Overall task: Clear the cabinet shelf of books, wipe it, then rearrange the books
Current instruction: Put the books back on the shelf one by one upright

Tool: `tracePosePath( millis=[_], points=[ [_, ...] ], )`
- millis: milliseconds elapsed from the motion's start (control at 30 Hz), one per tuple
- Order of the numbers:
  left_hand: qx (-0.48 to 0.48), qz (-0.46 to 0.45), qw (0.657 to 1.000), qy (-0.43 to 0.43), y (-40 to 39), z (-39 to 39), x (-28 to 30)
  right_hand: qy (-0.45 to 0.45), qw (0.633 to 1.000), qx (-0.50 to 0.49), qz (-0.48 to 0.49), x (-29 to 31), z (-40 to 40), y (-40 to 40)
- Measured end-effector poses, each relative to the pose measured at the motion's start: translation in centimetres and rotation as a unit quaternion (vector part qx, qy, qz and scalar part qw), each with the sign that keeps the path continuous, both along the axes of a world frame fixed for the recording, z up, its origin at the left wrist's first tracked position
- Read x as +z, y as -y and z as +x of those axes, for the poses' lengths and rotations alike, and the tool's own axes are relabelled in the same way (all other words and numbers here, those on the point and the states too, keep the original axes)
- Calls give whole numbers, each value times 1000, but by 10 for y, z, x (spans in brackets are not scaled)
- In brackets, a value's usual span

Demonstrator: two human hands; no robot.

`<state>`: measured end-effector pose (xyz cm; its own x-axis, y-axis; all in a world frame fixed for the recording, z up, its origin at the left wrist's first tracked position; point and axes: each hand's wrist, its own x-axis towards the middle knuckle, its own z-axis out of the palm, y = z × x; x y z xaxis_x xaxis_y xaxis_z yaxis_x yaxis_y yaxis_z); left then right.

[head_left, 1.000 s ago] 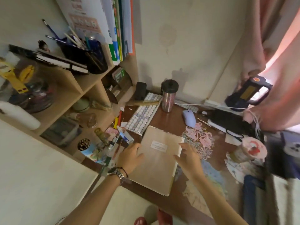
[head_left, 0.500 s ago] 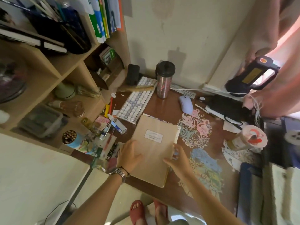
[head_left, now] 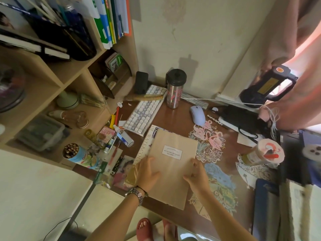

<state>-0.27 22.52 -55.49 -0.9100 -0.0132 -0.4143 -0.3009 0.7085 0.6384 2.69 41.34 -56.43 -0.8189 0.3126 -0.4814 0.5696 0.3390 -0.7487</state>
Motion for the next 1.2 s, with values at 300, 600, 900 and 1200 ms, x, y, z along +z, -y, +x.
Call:
tracePosePath(
  millis=[300,600,900,1200],
  points=[
    [17,144,989,28,14,-4,24,21,1000,-17,-5,7,1,-2],
    [29,236,971,-21,11,6,63,7,998,-16,-67,28,6,-4],
    [37,215,964,-150,12,-2,118,-45,978,17,-202,77,-12,29],
    [-19,102,976,-189,-9,-2,126,-68,957,70,-272,135,-22,46]
  ],
)
